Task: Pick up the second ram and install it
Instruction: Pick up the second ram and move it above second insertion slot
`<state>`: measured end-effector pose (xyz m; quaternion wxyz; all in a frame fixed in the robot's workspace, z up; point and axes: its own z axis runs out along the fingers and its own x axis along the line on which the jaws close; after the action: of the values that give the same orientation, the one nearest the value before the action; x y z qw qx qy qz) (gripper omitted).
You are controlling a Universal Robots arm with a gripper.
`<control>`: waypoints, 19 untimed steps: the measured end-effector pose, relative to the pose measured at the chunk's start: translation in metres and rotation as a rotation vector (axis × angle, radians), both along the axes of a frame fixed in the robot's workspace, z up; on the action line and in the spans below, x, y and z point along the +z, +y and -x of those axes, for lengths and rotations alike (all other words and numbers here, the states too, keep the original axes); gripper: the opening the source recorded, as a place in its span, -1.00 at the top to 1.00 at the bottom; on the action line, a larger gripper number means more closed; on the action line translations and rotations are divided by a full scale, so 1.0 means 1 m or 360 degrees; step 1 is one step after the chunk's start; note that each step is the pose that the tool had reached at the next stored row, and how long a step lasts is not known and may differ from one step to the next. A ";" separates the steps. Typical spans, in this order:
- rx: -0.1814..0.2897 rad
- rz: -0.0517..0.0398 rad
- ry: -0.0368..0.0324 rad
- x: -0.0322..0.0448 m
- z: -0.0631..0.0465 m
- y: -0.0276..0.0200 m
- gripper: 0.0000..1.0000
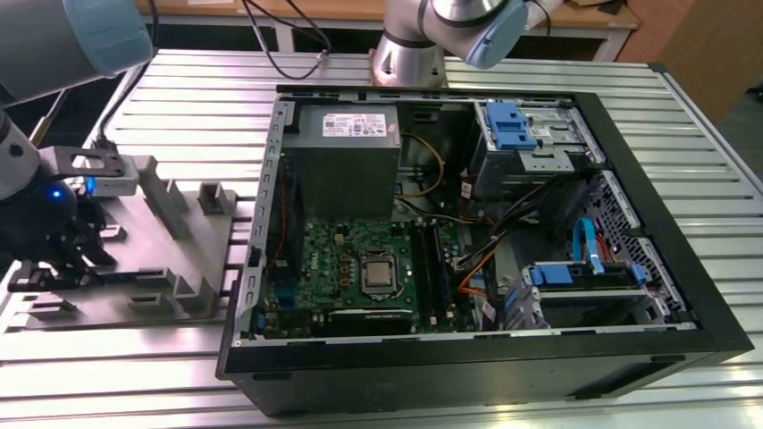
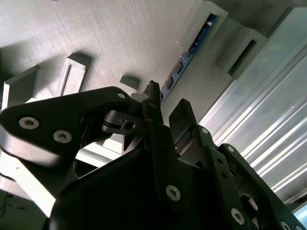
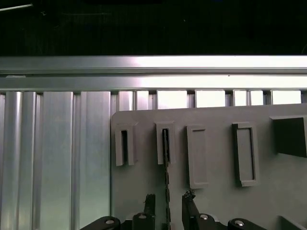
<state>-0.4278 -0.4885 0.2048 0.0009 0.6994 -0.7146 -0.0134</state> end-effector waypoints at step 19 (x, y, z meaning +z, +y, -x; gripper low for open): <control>0.0000 0.0000 0.0000 -0.0055 0.000 0.0004 0.45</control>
<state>-0.4282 -0.4880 0.1993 0.0010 0.6994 -0.7146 -0.0134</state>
